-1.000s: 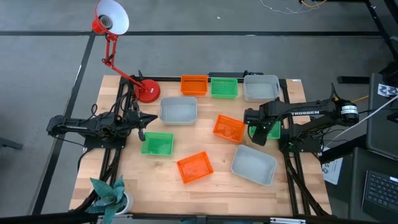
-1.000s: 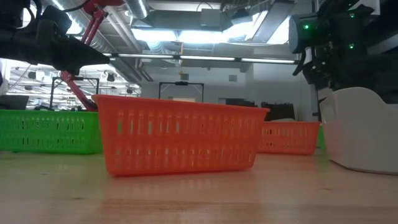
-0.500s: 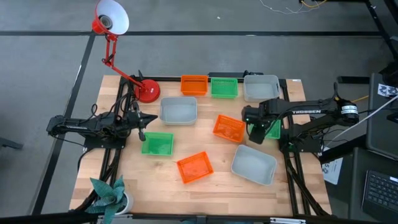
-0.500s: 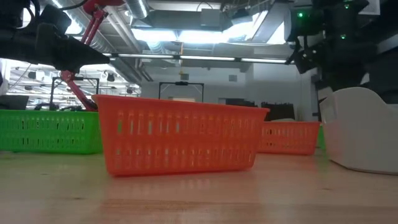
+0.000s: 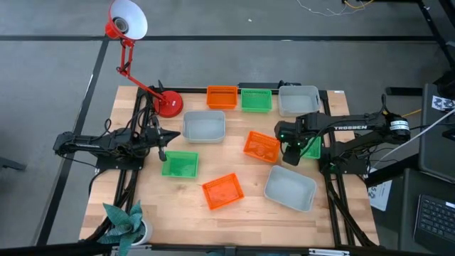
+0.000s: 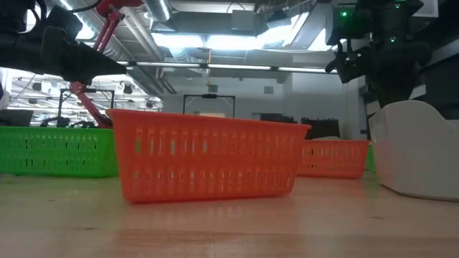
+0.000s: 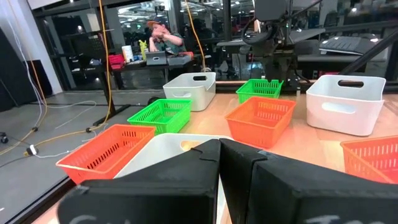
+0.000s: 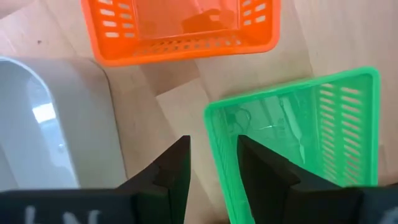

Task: Stack baskets by color
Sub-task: Stack the right green bin on the top green bin

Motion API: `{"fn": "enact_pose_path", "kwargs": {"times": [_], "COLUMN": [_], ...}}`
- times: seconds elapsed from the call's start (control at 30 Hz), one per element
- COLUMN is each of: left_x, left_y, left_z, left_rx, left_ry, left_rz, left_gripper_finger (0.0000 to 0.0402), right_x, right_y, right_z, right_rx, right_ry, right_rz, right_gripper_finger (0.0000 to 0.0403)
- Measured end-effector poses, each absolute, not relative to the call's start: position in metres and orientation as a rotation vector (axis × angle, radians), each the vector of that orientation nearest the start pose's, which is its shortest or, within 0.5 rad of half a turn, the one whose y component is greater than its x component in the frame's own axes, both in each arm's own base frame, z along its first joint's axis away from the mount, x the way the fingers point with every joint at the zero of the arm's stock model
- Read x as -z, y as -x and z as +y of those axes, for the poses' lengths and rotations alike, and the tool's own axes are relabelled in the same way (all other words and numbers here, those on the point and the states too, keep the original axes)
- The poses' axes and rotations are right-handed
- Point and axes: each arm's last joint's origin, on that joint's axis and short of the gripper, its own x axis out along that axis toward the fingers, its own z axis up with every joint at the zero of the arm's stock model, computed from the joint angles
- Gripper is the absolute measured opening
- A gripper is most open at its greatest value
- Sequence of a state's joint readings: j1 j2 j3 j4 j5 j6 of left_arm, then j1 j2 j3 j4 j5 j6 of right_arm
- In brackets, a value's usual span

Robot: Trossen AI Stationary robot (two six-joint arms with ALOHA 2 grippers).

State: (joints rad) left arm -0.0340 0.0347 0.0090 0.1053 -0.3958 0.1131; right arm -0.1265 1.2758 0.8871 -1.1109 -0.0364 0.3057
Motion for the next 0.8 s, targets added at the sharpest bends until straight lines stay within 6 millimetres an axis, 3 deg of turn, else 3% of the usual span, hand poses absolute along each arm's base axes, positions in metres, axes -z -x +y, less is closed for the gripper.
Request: {"fn": "enact_pose_path", "kwargs": {"times": [0.17, 0.33, 0.53, 0.8], "left_x": [-0.174, -0.173, -0.172, -0.172], "left_y": [-0.097, -0.097, -0.097, -0.097], "left_z": [0.008, 0.008, 0.008, 0.008], "left_rx": [-0.366, -0.365, -0.364, -0.364], "left_ry": [-0.095, -0.096, -0.092, -0.091], "left_rz": [-0.056, -0.045, -0.039, -0.04], "left_gripper_finger": [0.0, 0.0, 0.0, 0.0], "right_x": [-0.222, -0.209, -0.192, -0.181], "right_y": [-0.198, -0.191, -0.18, -0.176], "right_z": [-0.024, -0.02, -0.022, -0.022], "right_rx": [0.288, 0.179, 0.299, 0.285], "right_ry": [-0.379, -0.389, -0.345, -0.323], "right_rz": [1.478, 1.54, 1.598, 1.607], "right_gripper_finger": [0.0131, 0.0131, 0.0131, 0.0131]}}
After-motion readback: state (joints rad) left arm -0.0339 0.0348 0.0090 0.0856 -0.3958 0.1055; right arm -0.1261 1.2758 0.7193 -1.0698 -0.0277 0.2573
